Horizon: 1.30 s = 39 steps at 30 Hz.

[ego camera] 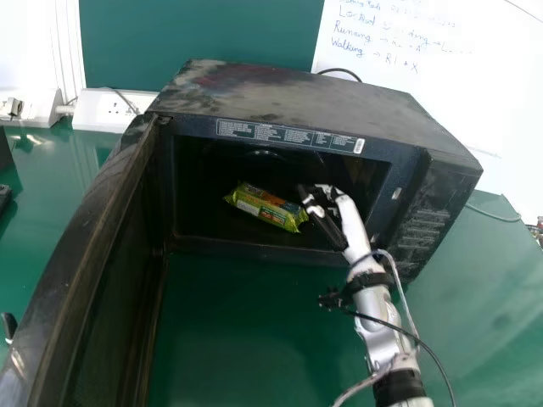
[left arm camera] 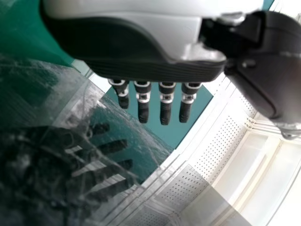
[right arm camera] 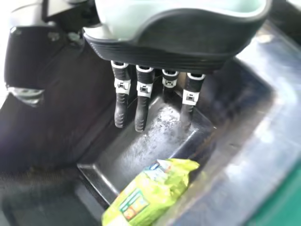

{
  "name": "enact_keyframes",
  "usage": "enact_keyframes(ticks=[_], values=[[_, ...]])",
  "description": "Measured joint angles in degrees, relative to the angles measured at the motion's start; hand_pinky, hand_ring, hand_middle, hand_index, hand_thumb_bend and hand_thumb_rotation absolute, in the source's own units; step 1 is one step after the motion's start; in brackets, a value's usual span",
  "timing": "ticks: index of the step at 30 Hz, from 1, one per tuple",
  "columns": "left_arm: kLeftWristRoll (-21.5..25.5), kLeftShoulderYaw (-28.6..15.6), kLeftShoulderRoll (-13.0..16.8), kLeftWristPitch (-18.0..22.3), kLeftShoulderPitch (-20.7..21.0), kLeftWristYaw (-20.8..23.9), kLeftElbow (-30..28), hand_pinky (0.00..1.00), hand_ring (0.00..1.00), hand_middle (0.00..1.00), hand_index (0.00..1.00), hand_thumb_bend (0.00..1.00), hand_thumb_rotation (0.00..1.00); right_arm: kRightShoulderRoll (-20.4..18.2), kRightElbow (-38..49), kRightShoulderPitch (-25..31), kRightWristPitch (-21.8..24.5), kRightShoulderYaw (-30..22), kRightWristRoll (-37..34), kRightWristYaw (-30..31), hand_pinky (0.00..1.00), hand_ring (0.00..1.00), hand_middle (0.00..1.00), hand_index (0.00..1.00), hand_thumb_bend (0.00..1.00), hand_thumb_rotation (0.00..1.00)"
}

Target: Put biscuit inside oven

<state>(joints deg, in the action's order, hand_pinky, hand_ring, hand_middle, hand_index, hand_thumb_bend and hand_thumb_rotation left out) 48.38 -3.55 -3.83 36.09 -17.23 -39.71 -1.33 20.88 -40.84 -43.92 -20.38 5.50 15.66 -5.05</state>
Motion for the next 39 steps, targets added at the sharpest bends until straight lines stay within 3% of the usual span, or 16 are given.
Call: enact_keyframes(ticks=[10,16,24,39], values=[[0.09,-0.26,0.04,-0.03,0.60,-0.65,0.72,0.94,0.95,0.97,0.97,0.91,0.72,-0.40,12.92,10.29,0.18,-6.78,-9.58,5.95,0.67,0.76,0.77,0.76,0.84,0.07],[0.11,-0.44,0.06,-0.01,0.98,-0.88,1.14,0.95,0.96,0.97,0.97,0.91,0.72,-0.65,21.17,14.83,3.46,-9.08,-11.33,7.37,0.70,0.75,0.76,0.75,0.84,0.13],[0.06,-0.56,0.08,0.11,1.32,-1.06,1.47,0.93,0.96,0.97,0.97,0.91,0.74,-1.81,28.70,20.05,7.50,-12.17,-14.69,7.73,0.71,0.77,0.76,0.75,0.83,0.07],[-0.86,-0.60,0.13,1.43,2.21,-1.33,2.14,0.93,0.95,0.97,0.98,0.90,0.75,-2.10,31.12,23.30,8.16,-15.77,-16.35,8.83,0.69,0.75,0.77,0.75,0.80,0.08]])
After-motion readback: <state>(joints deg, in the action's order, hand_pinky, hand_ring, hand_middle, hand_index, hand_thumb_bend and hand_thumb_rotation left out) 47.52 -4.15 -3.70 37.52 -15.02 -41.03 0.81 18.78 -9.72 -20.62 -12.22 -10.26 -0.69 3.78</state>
